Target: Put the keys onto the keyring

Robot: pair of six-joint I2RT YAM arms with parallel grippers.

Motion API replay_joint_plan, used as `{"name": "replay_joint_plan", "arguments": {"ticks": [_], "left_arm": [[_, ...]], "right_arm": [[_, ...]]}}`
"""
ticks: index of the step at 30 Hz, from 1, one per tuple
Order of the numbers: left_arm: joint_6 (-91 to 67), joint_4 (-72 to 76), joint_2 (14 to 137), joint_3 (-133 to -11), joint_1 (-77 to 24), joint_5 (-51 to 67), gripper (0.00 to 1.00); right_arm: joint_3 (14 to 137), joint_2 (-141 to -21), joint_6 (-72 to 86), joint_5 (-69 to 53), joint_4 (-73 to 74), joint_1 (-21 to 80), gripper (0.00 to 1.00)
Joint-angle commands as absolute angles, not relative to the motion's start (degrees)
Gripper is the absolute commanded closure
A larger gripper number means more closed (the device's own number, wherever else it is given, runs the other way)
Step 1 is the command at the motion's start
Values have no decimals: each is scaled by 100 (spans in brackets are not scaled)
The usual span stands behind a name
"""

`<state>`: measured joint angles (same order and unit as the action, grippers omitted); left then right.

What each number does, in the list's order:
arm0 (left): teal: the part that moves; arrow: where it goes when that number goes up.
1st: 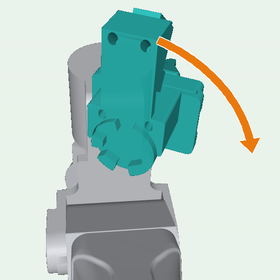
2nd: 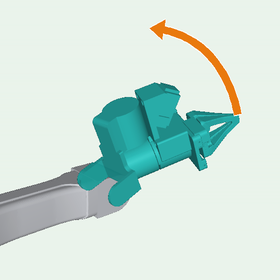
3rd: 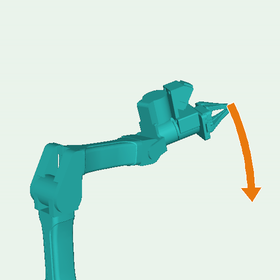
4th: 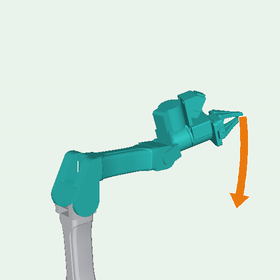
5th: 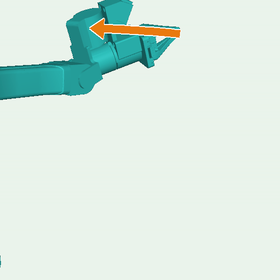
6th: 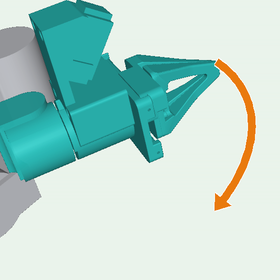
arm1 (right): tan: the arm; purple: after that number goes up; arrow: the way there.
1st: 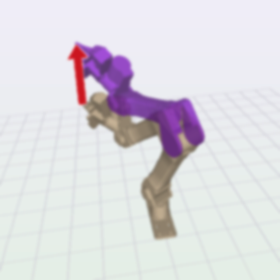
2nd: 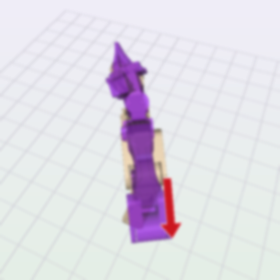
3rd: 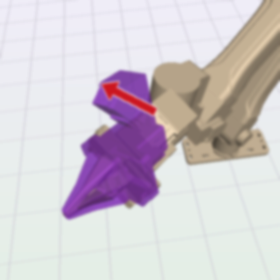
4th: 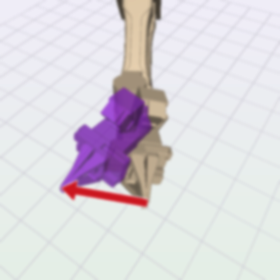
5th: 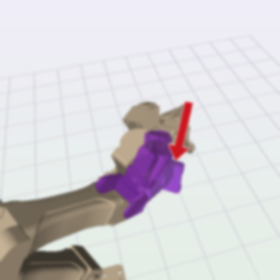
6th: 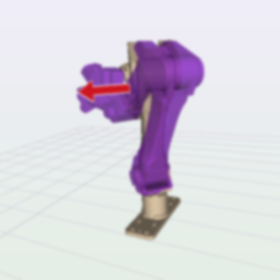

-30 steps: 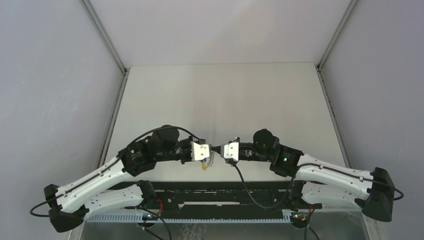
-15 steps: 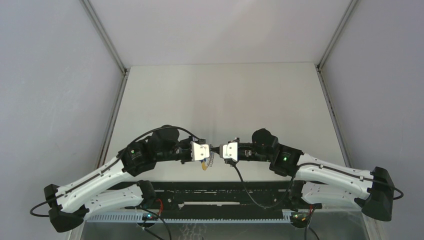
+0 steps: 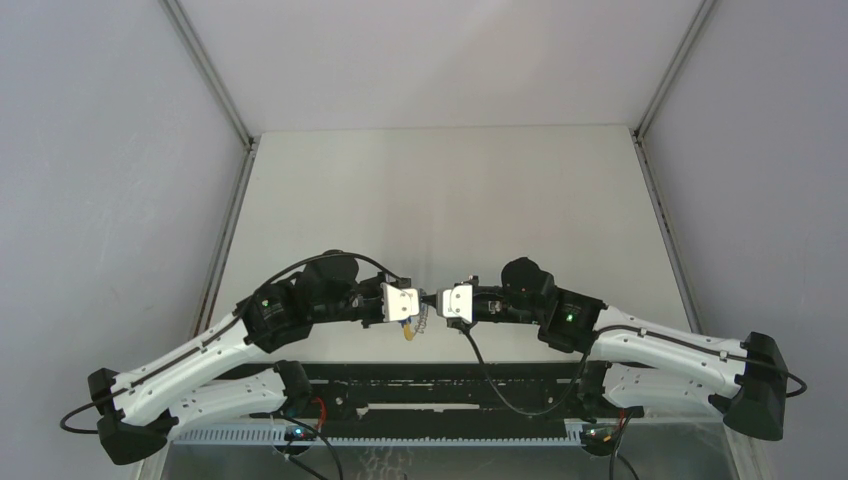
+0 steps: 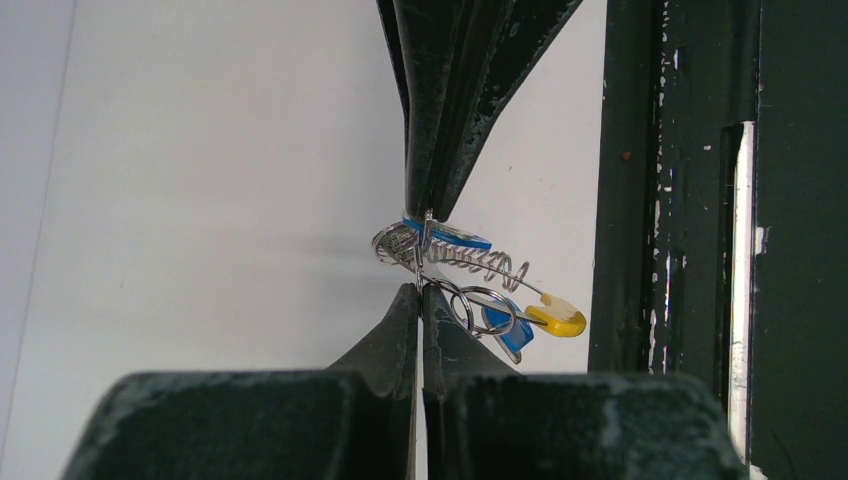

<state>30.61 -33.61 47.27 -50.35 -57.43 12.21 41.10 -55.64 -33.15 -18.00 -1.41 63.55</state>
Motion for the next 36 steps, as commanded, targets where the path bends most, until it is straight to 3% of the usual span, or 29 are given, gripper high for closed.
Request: {"name": "replay_joint_plan", "arguments": {"ticks": [1,36], "left_arm": [[3098,-3153,4693,-4938,-5766,1262,100],[3076,-3151,4717,-4937,-5766,1189,100]], "right_arm": [[4438,-5621,-3333,-1630,-206,6424,100],[4466,-5481,-3357,-1308,-175,6578,100]]}}
